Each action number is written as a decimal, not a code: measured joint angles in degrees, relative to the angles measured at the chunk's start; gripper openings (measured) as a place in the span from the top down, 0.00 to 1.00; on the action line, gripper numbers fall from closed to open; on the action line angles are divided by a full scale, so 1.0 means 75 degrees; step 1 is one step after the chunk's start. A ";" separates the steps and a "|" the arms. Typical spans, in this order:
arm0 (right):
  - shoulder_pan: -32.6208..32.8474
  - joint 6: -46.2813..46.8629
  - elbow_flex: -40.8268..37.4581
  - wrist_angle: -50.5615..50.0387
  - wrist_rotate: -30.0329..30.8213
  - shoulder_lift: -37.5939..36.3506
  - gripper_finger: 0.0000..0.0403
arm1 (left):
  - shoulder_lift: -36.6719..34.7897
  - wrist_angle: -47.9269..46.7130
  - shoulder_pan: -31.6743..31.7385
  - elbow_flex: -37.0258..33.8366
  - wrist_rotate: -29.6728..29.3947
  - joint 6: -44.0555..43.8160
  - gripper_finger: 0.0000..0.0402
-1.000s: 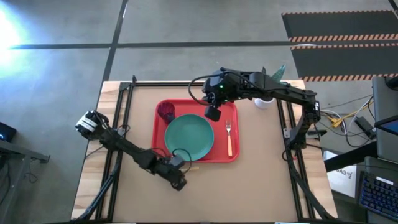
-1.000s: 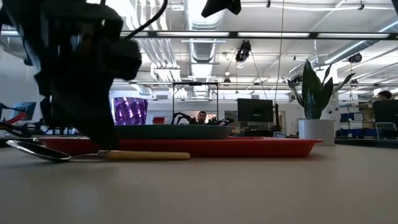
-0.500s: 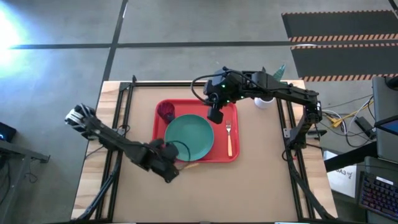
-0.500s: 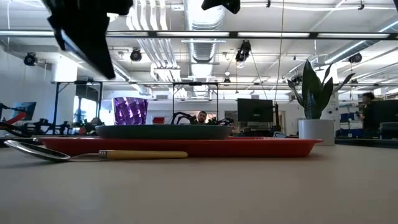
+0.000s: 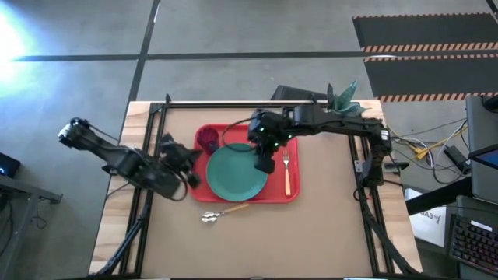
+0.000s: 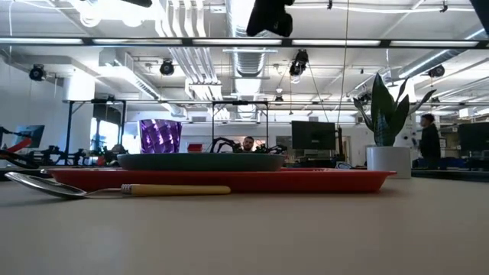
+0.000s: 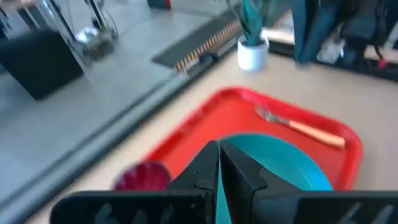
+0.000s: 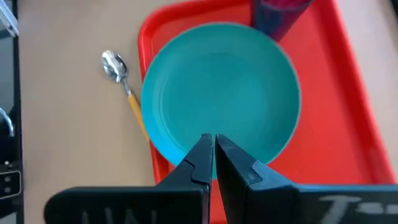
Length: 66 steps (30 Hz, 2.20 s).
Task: Pick and place plate/cup/fork/spoon on tray
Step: Put the orange spoon to the left side of the orange fork on the orange tray
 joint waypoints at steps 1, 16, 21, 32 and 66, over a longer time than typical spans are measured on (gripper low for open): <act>0.0036 0.0079 0.0000 0.0004 -0.0002 0.0096 0.98 | -0.0168 0.0035 0.0000 -0.0002 -0.0081 0.0257 1.00; 0.0599 0.1250 0.0015 0.3100 -0.1719 0.1377 0.98 | -0.1566 0.0409 -0.0012 -0.0005 -0.0462 0.3045 1.00; 0.0853 0.1946 0.0015 0.2932 -0.1252 0.1632 0.94 | -0.1875 0.0401 -0.0012 -0.0035 -0.0372 0.3664 1.00; 0.1531 0.2208 0.0015 0.2783 -0.0287 0.2365 0.77 | -0.2220 0.0286 -0.0012 -0.0087 -0.0103 0.3919 1.00; 0.2434 0.1682 -0.0066 0.2406 0.0356 0.3514 0.76 | -0.2297 0.0293 -0.0012 -0.0280 0.0140 0.3913 1.00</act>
